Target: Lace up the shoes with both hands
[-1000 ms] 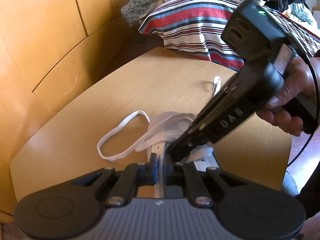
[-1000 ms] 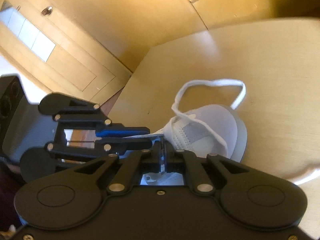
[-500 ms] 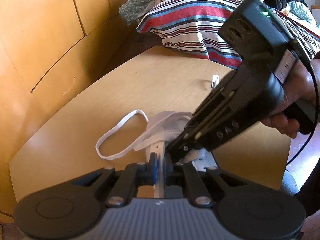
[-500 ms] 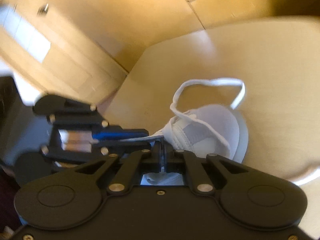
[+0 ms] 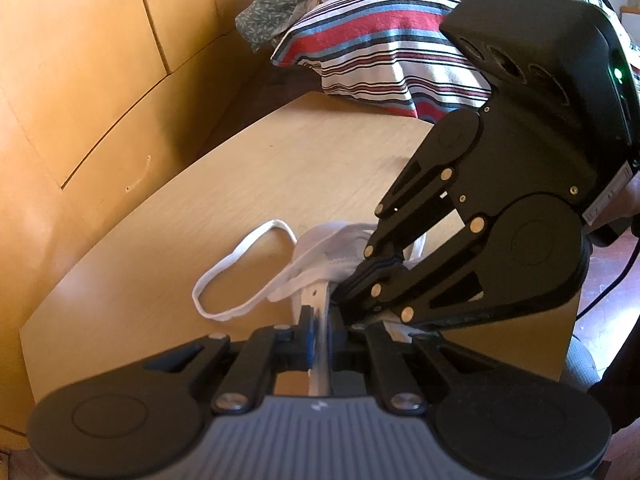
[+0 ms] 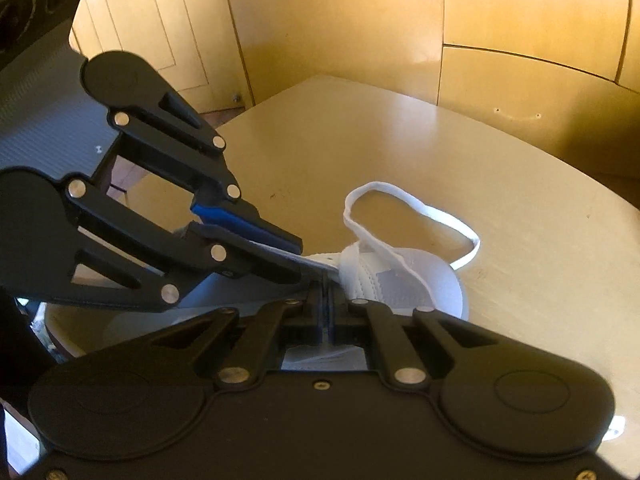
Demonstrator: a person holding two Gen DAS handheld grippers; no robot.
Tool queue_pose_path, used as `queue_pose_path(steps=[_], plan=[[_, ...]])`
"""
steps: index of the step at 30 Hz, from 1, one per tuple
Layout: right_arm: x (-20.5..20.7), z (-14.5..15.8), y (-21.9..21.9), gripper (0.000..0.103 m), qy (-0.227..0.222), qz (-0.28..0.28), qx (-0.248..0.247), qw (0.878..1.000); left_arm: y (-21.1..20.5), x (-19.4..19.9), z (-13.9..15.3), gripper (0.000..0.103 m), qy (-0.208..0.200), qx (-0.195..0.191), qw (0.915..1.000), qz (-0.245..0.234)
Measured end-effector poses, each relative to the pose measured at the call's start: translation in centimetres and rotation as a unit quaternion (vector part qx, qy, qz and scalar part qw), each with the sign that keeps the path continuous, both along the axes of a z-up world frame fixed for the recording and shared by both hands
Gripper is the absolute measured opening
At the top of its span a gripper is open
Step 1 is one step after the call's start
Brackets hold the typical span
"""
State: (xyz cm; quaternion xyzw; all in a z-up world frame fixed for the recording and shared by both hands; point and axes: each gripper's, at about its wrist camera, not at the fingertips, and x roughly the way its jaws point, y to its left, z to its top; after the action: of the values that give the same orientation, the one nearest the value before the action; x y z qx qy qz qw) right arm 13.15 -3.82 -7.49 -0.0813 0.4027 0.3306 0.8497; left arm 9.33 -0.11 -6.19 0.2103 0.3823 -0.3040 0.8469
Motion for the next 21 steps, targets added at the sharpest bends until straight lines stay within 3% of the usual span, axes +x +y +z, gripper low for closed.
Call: queue_pose_path(steps=[8,21], plan=[[1.8,-0.7,-1.3,0.001,0.069,-0.044,0.058,0.995,0.0,-0.1,-0.1,0.007,0.0,0.003,1.0,-0.003],[3.0,-0.8,-2.5,0.0,0.117,-0.067,0.103,0.985,-0.3,-0.4,-0.1,0.007,-0.004,0.012,0.9999,-0.009]])
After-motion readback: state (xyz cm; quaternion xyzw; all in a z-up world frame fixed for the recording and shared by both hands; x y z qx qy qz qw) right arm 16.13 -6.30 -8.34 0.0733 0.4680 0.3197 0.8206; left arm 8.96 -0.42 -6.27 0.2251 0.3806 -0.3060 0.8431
